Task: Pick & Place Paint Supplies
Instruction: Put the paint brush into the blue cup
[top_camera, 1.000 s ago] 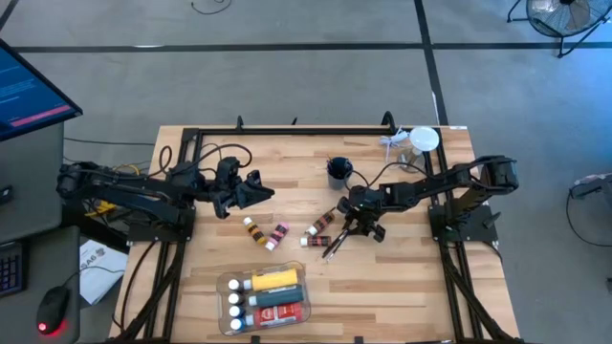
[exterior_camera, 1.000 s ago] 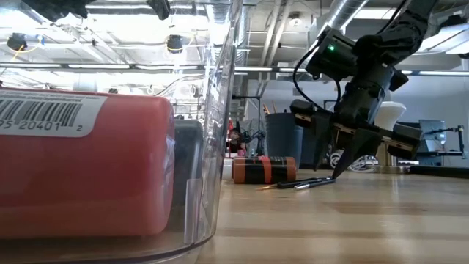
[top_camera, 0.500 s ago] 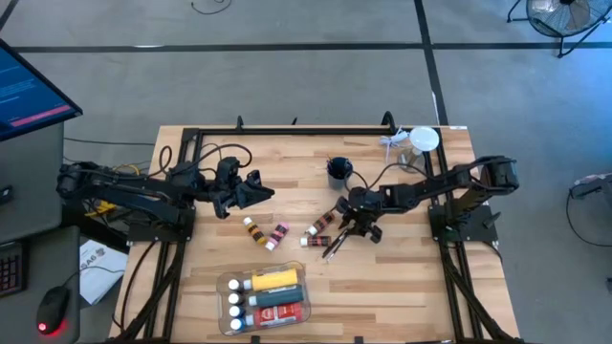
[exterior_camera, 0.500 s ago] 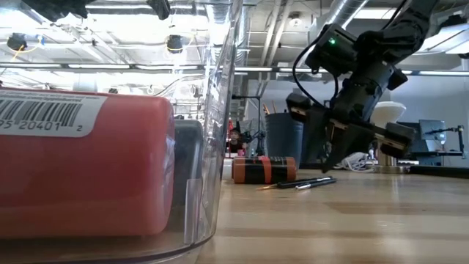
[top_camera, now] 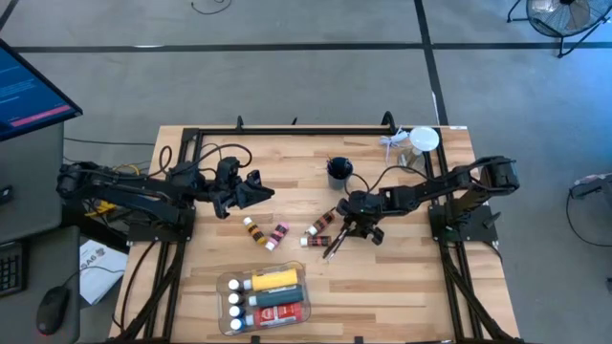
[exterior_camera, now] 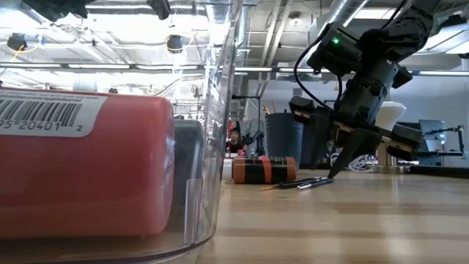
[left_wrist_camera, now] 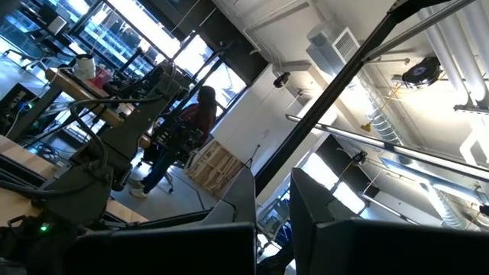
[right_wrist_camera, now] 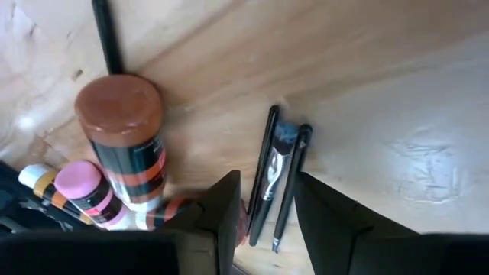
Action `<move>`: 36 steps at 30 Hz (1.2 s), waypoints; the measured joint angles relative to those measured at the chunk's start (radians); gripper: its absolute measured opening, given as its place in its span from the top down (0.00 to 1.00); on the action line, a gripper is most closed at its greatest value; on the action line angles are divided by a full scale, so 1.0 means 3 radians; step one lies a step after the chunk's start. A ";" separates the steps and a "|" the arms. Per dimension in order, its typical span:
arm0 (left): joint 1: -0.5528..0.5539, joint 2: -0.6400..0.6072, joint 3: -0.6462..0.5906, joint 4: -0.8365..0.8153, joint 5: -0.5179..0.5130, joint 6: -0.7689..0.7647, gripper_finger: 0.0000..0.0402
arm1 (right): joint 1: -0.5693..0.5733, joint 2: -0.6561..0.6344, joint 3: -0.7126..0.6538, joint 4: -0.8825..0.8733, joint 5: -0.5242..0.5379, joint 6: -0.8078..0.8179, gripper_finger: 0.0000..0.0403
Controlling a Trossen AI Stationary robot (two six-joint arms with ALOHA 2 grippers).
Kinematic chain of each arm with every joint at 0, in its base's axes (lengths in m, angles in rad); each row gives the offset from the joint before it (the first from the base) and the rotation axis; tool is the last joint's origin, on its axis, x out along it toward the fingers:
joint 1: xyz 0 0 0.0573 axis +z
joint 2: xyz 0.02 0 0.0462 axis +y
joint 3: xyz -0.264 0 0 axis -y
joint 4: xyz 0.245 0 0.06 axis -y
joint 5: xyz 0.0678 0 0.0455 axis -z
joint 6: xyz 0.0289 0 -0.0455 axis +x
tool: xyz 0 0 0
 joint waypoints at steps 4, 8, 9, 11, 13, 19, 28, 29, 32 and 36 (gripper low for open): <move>0.0000 0.0000 0.0001 -0.0001 0.0000 0.0000 1.00 | 0.0001 0.0000 0.0000 0.0030 0.0000 0.0001 0.71; 0.0000 0.0000 0.0001 -0.0001 0.0000 0.0000 1.00 | 0.0001 0.0000 0.0000 0.0062 0.0000 0.0001 0.71; 0.0000 0.0000 0.0001 -0.0001 0.0000 0.0000 1.00 | 0.0001 0.0000 0.0000 0.0071 0.0000 0.0001 0.71; 0.0000 0.0000 0.0001 -0.0001 0.0000 0.0000 1.00 | 0.0001 0.0000 0.0000 0.0069 0.0000 0.0001 0.71; 0.0000 0.0000 0.0001 -0.0001 0.0000 0.0000 1.00 | 0.0001 0.0000 0.0000 0.0069 0.0014 0.0001 0.71; 0.0000 0.0000 0.0001 -0.0001 0.0000 0.0001 1.00 | 0.0004 0.0000 0.0000 0.0055 0.0077 0.0000 0.71; -0.0001 0.0000 0.0001 -0.0005 -0.0001 0.0000 1.00 | 0.0044 0.0000 0.0001 0.0045 0.0238 -0.0071 0.71; -0.0001 0.0000 0.0001 -0.0005 0.0000 0.0001 1.00 | 0.0057 0.0000 0.0001 0.0036 0.0239 -0.0078 0.71; -0.0001 0.0000 0.0001 -0.0006 -0.0001 0.0001 1.00 | 0.0088 0.0000 0.0001 0.0031 0.0239 -0.0079 0.71; -0.0001 0.0000 0.0001 -0.0006 0.0000 0.0001 1.00 | 0.0135 0.0000 0.0001 -0.0003 0.0239 -0.0079 0.71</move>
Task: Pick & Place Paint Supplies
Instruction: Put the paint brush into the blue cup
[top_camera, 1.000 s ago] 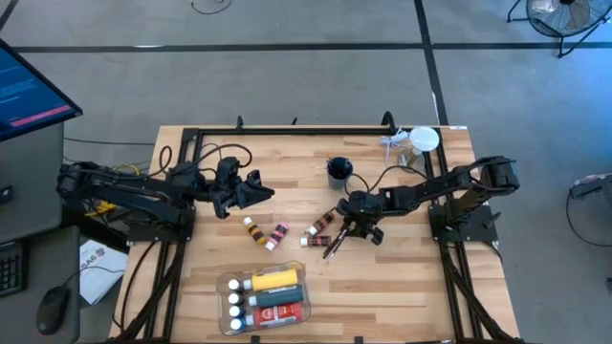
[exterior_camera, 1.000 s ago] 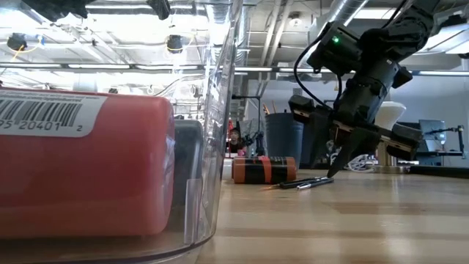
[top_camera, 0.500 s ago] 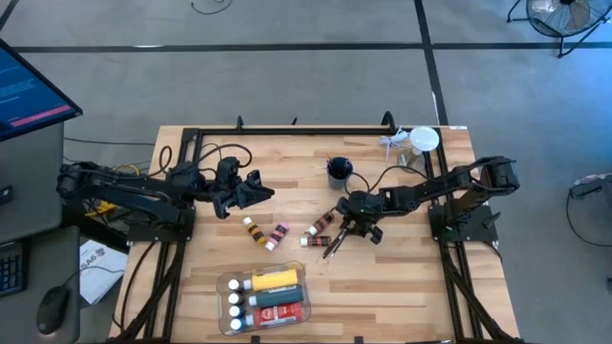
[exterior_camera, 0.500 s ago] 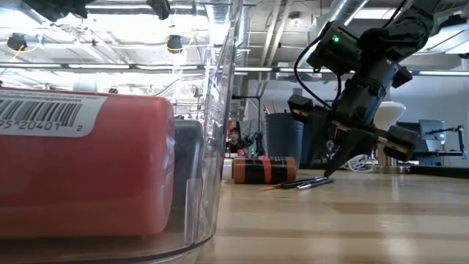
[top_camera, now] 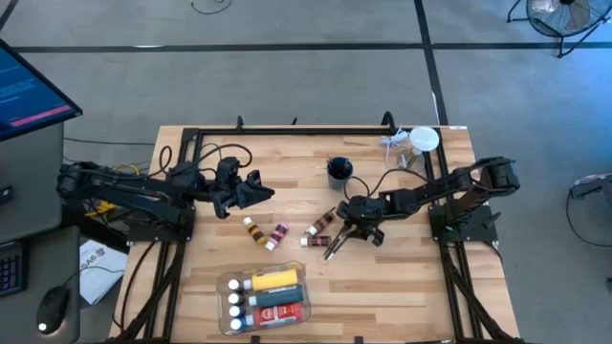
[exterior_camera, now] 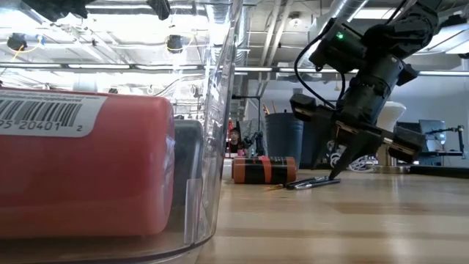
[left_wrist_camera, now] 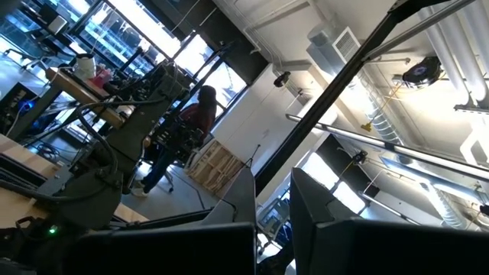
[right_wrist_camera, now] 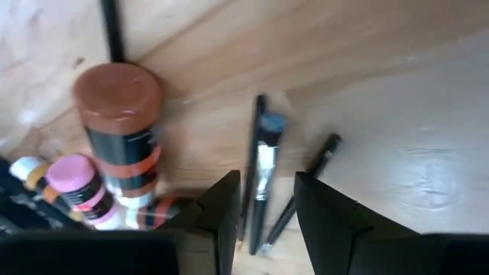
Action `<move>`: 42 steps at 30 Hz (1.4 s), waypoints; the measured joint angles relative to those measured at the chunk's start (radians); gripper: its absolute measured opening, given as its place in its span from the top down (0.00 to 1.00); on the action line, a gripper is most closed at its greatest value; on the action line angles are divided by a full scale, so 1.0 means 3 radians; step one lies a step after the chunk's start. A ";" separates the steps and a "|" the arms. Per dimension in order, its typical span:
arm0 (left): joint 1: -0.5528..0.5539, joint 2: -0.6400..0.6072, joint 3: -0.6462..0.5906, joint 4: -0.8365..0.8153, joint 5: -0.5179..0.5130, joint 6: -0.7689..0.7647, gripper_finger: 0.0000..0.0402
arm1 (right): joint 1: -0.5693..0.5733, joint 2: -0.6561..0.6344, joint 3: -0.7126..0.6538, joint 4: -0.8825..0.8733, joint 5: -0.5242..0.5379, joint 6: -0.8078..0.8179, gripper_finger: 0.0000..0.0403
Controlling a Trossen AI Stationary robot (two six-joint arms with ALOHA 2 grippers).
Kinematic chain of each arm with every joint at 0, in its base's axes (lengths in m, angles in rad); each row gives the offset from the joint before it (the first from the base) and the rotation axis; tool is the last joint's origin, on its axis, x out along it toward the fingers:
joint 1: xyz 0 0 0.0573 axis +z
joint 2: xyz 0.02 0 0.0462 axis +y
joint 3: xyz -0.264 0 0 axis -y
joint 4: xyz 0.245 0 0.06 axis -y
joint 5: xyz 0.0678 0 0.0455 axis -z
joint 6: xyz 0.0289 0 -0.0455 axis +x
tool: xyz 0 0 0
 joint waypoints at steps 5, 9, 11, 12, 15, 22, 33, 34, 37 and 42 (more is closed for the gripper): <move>0.0000 0.0000 0.0000 -0.0001 0.0000 0.0000 1.00 | 0.0016 0.0000 0.0001 -0.0105 0.0029 0.0000 0.71; 0.0000 0.0000 0.0000 -0.0003 0.0000 -0.0001 1.00 | 0.0017 -0.0003 0.0003 -0.0106 0.0088 0.0000 0.71; 0.0000 0.0000 0.0000 -0.0003 0.0000 -0.0001 1.00 | 0.0016 -0.0003 0.0003 -0.0107 0.0101 0.0000 0.71; 0.0000 0.0000 0.0000 -0.0003 0.0000 -0.0001 1.00 | 0.0016 -0.0003 0.0003 -0.0107 0.0116 0.0000 0.71; 0.0000 0.0000 0.0000 -0.0003 0.0000 -0.0001 1.00 | 0.0015 -0.0003 0.0003 -0.0109 0.0138 0.0001 0.71; 0.0000 0.0000 0.0000 -0.0003 0.0000 -0.0001 1.00 | 0.0010 -0.0003 0.0004 -0.0116 0.0146 0.0105 0.71; 0.0000 0.0000 0.0000 -0.0003 0.0000 0.0021 1.00 | -0.0060 -0.0003 0.0008 -0.0172 0.0077 0.0230 0.71; 0.0000 0.0000 0.0000 -0.0003 0.0000 0.0023 1.00 | -0.0072 -0.0003 0.0008 -0.0176 0.0075 0.0230 0.71; 0.0000 0.0000 0.0000 -0.0003 0.0000 0.0025 1.00 | -0.0101 -0.0003 0.0006 -0.0181 0.0070 0.0230 0.73; 0.0000 0.0000 0.0000 -0.0003 0.0000 0.0025 1.00 | -0.0120 -0.0003 0.0006 -0.0188 0.0074 0.0230 0.76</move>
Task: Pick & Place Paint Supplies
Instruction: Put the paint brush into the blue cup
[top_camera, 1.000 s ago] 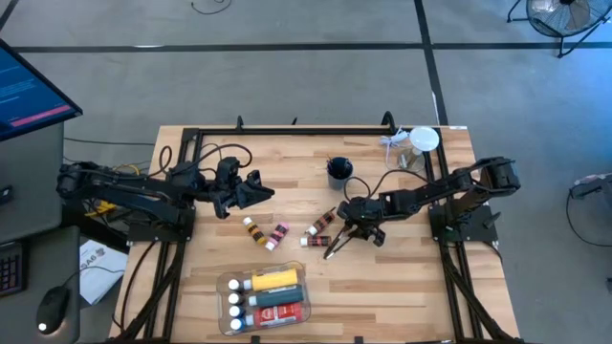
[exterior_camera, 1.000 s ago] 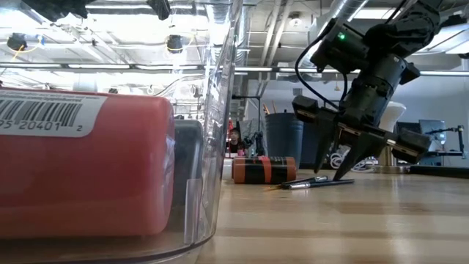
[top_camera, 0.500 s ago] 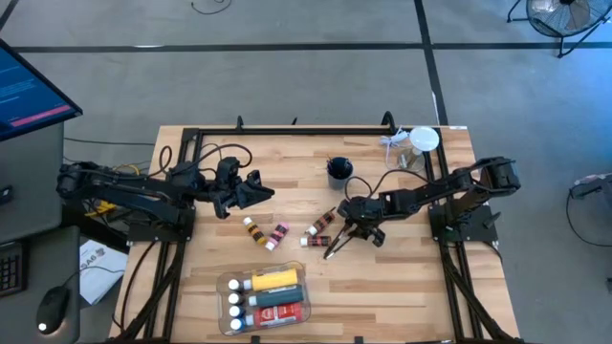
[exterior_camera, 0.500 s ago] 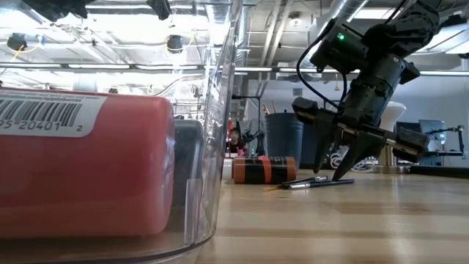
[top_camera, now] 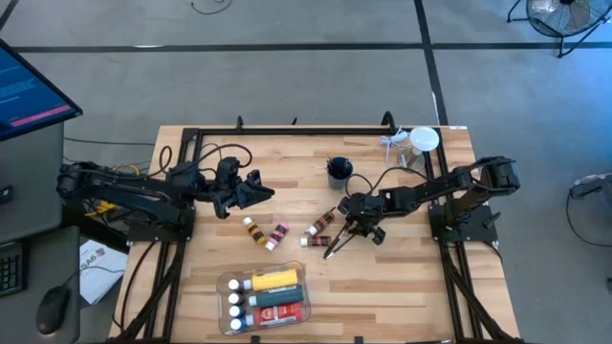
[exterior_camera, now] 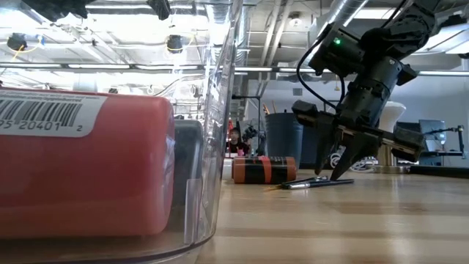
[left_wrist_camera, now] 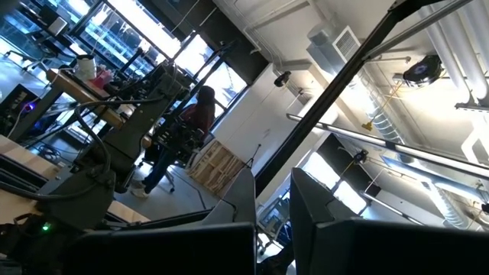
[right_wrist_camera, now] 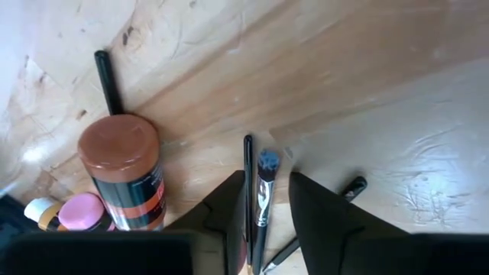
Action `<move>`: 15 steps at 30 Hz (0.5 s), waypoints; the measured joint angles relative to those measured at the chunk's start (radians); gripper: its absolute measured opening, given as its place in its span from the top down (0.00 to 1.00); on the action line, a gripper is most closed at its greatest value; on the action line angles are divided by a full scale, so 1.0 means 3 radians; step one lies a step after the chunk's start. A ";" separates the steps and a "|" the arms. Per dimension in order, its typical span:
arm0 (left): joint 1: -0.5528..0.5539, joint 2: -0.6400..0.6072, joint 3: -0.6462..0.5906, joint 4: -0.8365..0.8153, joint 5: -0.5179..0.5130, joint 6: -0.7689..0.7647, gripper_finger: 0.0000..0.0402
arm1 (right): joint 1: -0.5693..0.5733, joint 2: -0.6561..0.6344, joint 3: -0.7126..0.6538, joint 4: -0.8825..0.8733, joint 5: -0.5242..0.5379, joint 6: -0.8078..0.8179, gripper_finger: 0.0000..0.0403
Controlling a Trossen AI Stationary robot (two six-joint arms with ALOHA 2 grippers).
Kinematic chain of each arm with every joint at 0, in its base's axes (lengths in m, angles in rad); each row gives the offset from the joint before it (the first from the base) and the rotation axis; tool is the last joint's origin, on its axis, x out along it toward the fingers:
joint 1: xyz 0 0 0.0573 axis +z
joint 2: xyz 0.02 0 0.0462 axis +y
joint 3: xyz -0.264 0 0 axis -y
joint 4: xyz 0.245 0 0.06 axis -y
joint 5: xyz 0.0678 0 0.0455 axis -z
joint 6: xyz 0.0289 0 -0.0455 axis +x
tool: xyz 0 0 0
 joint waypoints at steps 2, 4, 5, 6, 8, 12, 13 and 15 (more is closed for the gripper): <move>0.0000 0.0000 0.0000 0.0000 0.0000 0.0000 1.00 | 0.0000 0.0000 -0.0001 -0.0001 0.0000 -0.0001 0.77; 0.0000 0.0000 0.0000 0.0000 0.0000 0.0000 1.00 | 0.0000 0.0000 -0.0003 -0.0002 0.0001 -0.0001 0.77; 0.0000 0.0000 0.0000 0.0000 0.0000 0.0000 1.00 | 0.0000 0.0000 -0.0003 -0.0003 0.0000 -0.0001 0.78; 0.0000 0.0000 0.0000 0.0000 -0.0001 0.0001 1.00 | 0.0000 0.0000 -0.0003 -0.0004 0.0001 -0.0001 0.78; 0.0001 0.0000 0.0000 0.0000 0.0000 0.0000 1.00 | 0.0000 0.0000 -0.0004 -0.0005 0.0001 -0.0003 0.78; 0.0001 0.0000 0.0000 0.0000 -0.0001 0.0000 1.00 | 0.0000 0.0000 -0.0004 -0.0008 0.0003 -0.0019 0.80; 0.0001 0.0000 0.0000 0.0000 -0.0001 0.0001 1.00 | 0.0000 0.0000 -0.0004 -0.0015 0.0003 -0.0019 0.80; 0.0001 0.0000 0.0000 0.0000 0.0000 0.0001 1.00 | 0.0000 0.0000 -0.0004 -0.0028 0.0004 -0.0023 0.82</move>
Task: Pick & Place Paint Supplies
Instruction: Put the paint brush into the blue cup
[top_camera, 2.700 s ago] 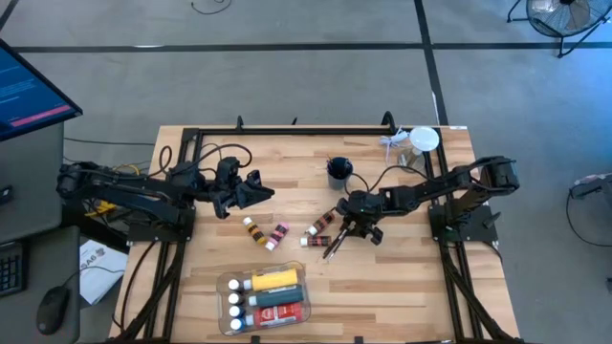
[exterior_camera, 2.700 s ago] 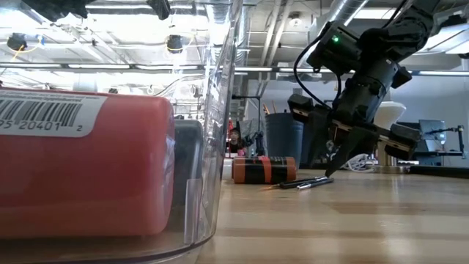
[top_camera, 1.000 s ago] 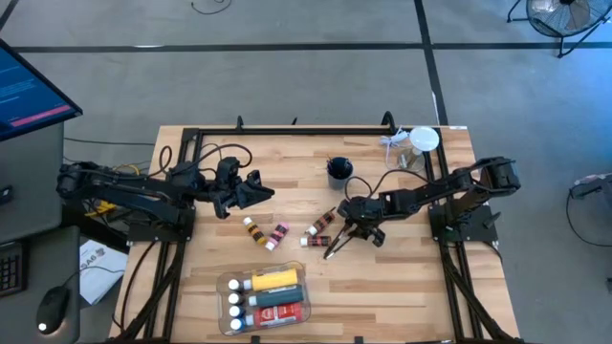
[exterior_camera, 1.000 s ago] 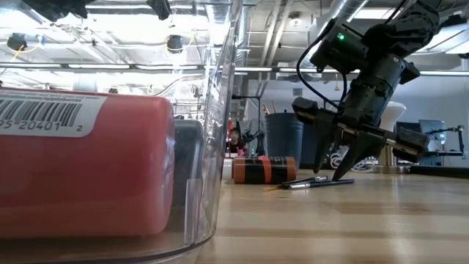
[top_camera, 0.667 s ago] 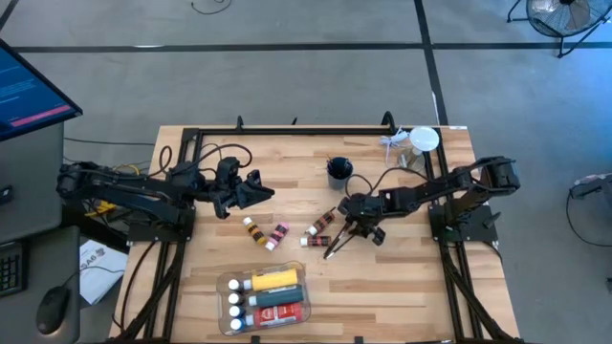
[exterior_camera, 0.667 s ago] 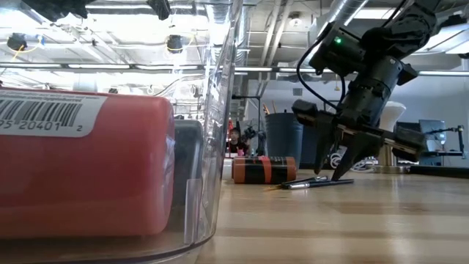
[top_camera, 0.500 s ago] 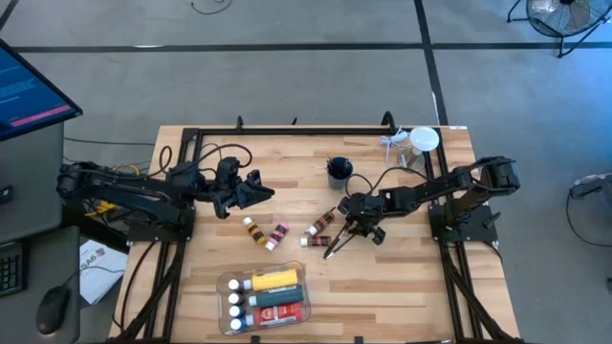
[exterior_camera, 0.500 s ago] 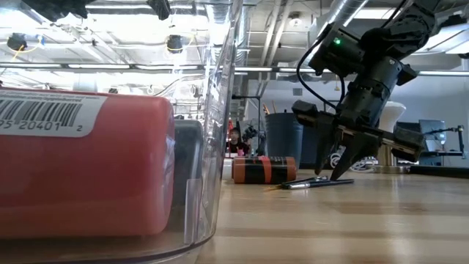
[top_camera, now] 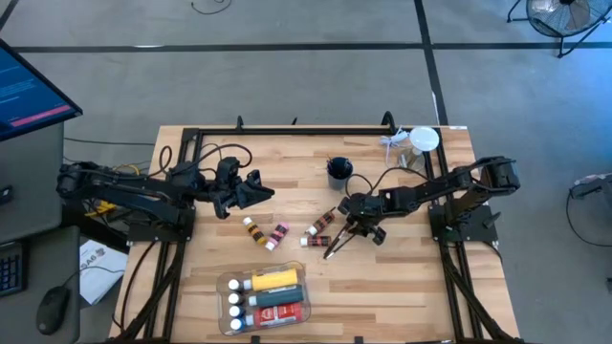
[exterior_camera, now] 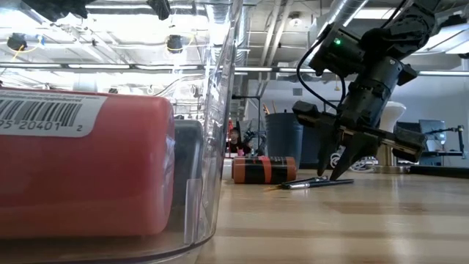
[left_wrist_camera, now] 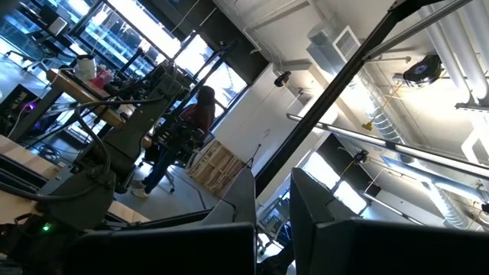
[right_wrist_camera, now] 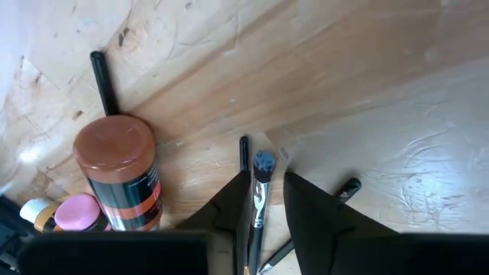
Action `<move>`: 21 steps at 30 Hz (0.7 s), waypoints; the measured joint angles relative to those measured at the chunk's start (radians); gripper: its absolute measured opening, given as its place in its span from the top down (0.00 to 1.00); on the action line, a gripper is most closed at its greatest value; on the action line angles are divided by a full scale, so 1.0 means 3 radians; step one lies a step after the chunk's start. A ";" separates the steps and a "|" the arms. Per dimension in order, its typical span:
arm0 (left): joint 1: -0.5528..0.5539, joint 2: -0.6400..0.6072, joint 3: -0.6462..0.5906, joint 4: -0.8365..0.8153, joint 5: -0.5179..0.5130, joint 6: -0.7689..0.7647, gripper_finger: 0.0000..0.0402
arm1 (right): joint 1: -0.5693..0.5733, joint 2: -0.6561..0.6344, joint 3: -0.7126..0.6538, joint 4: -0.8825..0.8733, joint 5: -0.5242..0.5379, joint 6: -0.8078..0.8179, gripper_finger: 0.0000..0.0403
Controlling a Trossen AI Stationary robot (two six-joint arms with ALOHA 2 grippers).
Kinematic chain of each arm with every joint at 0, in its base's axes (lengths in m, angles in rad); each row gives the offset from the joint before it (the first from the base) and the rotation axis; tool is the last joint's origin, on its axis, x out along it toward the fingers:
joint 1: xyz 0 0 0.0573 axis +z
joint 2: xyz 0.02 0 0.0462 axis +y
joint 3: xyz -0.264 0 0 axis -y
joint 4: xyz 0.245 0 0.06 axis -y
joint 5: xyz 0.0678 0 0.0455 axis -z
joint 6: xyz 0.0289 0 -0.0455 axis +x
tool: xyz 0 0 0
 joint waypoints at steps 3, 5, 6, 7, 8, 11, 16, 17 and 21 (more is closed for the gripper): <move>0.0000 0.0000 0.0000 0.0000 -0.0001 0.0000 1.00 | 0.0000 0.0000 0.0000 -0.0016 0.0011 -0.0007 0.83; 0.0000 0.0000 0.0000 0.0000 -0.0001 0.0000 1.00 | 0.0000 0.0000 0.0000 -0.0020 0.0021 -0.0008 0.84; 0.0000 0.0000 0.0000 0.0000 -0.0001 0.0000 1.00 | 0.0000 0.0000 0.0000 -0.0020 0.0023 -0.0007 0.84; 0.0000 0.0000 0.0000 0.0000 -0.0001 0.0000 1.00 | 0.0000 0.0000 0.0000 -0.0018 0.0023 -0.0006 0.84; 0.0000 0.0000 0.0000 0.0000 -0.0001 0.0000 1.00 | 0.0000 0.0000 0.0000 -0.0012 0.0025 -0.0006 0.84; 0.0000 0.0000 0.0000 0.0000 -0.0001 -0.0001 1.00 | 0.0000 0.0001 -0.0001 0.0001 0.0027 -0.0006 0.84; 0.0000 0.0000 0.0000 0.0000 -0.0001 0.0000 1.00 | 0.0000 0.0003 -0.0001 -0.0001 0.0027 0.0145 0.84; 0.0000 0.0000 0.0000 0.0000 -0.0001 0.0000 1.00 | 0.0000 0.0003 -0.0001 -0.0001 0.0027 0.0176 0.84; 0.0000 0.0000 0.0000 -0.0001 -0.0001 0.0064 1.00 | -0.0005 0.0003 -0.0001 -0.0021 0.0022 0.0196 0.84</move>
